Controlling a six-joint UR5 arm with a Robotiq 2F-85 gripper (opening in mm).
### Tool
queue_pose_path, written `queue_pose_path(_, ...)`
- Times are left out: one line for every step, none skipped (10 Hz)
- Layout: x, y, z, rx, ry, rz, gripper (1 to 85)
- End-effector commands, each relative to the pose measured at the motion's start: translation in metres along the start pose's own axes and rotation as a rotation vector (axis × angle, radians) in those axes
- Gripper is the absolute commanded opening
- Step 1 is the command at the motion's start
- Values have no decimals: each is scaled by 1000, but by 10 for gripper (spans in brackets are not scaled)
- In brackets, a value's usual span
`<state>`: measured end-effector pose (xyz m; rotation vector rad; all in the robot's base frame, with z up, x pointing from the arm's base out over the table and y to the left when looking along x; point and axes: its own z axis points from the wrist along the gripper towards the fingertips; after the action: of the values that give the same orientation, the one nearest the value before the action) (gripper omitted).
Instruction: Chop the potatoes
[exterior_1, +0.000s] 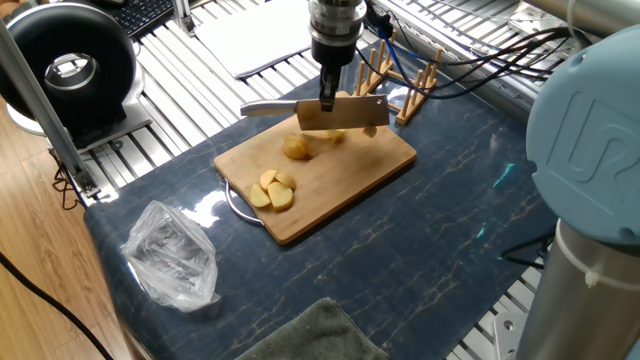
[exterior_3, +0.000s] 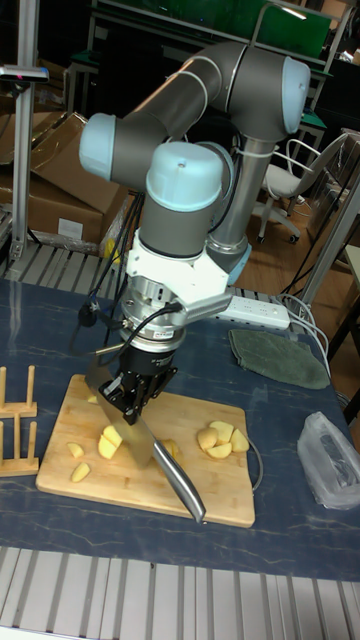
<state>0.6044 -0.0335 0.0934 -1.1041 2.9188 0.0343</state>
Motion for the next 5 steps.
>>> queue_pose_path(-3,5,-8,-8,21,31,10)
queue_pose_path(-1,5,-7,-1,32,39,10)
queue_pose_path(-2,6,-7,-3,32,43,10)
queue_pose_path(-2,7,-8,-8,36,62,10)
queue_pose_path(4,3,-8,8,57,68,10)
